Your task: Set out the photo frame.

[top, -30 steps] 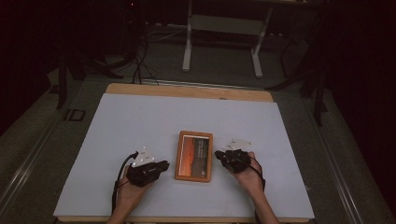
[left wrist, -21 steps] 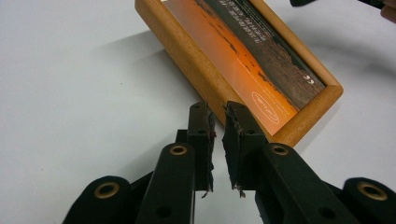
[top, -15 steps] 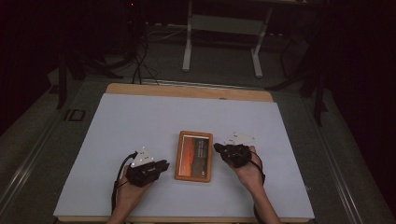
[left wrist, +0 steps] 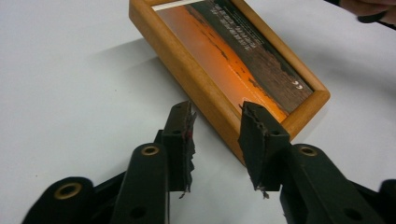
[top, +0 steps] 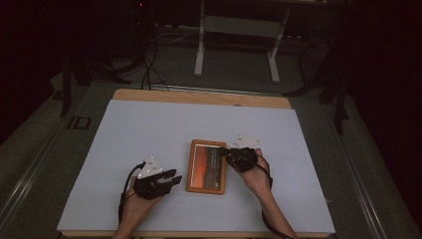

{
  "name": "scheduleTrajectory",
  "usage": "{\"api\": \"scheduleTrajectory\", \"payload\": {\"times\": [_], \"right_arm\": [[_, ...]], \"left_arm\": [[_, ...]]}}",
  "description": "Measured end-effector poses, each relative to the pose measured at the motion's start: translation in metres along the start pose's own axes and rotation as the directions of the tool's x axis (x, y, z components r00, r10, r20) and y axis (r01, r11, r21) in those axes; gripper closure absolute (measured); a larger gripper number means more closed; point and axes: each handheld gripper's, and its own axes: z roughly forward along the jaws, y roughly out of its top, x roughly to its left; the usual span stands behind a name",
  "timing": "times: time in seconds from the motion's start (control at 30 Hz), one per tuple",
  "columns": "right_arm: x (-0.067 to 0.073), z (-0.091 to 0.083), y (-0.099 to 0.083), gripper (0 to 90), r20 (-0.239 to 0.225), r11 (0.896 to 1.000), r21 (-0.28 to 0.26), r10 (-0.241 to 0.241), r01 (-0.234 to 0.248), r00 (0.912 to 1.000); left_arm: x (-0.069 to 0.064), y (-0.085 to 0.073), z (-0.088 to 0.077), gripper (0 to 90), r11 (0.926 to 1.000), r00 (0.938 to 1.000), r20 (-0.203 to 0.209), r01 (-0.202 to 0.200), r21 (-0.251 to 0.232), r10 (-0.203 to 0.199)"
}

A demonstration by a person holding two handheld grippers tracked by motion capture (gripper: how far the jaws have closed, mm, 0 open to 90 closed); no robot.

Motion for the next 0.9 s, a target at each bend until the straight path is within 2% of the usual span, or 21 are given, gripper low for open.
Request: {"api": "scheduleTrajectory", "payload": {"times": [0.17,0.57,0.9], "right_arm": [[-0.006,0.011,0.002,90.0,0.014,1.000,0.000,0.007,-0.007,0.9999],[-0.014,0.024,-0.001,90.0,0.022,0.999,0.012,0.036,-0.036,0.9991],[-0.018,0.025,-0.004,90.0,0.024,0.999,0.016,0.048,-0.049,0.9985]], "left_arm": [[0.000,0.000,0.002,60.2,0.9999,1.0000,0.004,-0.002,0.011,0.002],[-0.002,-0.001,0.005,56.8,0.9998,1.0000,0.007,0.000,0.020,0.000],[-0.005,-0.001,0.009,55.0,0.9993,0.9999,0.013,0.003,0.037,-0.004]]}}
